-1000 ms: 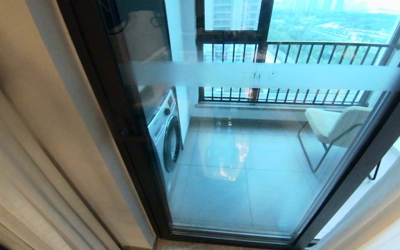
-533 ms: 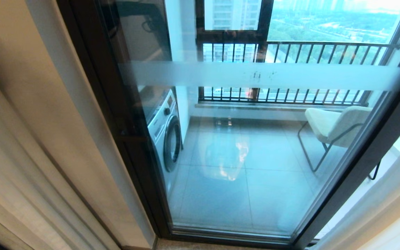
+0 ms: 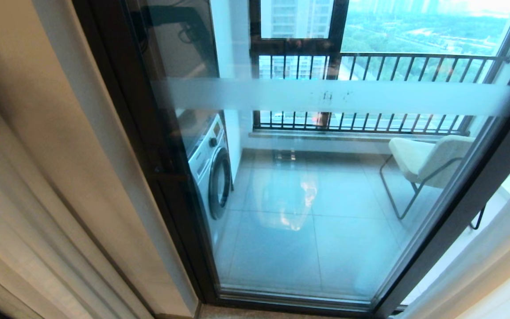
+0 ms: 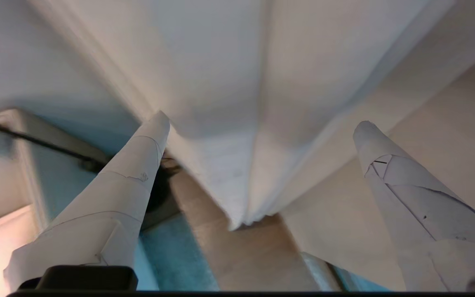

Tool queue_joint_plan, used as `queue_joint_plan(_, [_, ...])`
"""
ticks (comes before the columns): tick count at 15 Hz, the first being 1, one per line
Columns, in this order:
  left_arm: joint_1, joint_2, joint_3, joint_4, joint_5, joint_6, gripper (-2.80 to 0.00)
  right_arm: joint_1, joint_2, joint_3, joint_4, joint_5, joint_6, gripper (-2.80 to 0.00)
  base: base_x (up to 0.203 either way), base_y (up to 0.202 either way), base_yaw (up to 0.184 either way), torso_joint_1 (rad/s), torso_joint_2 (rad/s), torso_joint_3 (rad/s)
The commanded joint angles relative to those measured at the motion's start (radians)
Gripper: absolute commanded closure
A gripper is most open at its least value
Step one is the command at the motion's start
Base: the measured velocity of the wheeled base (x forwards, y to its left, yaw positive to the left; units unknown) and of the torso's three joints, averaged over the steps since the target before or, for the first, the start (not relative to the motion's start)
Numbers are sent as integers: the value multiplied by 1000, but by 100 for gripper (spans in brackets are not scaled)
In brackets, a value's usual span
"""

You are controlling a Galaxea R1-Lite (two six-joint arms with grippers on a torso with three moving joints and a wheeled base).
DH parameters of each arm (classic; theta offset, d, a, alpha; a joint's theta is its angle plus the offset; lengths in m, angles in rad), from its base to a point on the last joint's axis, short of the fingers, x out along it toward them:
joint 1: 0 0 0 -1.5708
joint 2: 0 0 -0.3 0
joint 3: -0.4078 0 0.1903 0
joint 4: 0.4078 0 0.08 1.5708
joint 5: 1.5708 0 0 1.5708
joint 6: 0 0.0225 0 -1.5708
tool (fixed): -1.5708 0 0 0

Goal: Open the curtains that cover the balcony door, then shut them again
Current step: Close the inner curtains on both sides

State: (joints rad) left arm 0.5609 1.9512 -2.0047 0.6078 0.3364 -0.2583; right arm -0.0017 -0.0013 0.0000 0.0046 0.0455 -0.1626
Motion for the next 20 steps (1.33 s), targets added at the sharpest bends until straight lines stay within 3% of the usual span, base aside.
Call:
queue_joint_plan(1, [7,19,-9,-42,-42,-15,-280,0,1,0,0,0,-2,0,0,0,0,0,0,0])
queue_joint_plan(7, [33,50,-9,-387,-54,0,-280,0,1,0,0,0,-2,0,0,0,0,0,0,0])
queue_joint_plan(11, [66,50,-9,-542,-48,71,-280,0,1,0,0,0,-2,0,0,0,0,0,0,0])
queue_joint_plan(14, [85,49,-9,-598,-50,101,-280,0,1,0,0,0,-2,0,0,0,0,0,0,0])
queue_joint_plan(20, [85,49,-9,-645,-58,88,-280,0,1,0,0,0,-2,0,0,0,0,0,0,0])
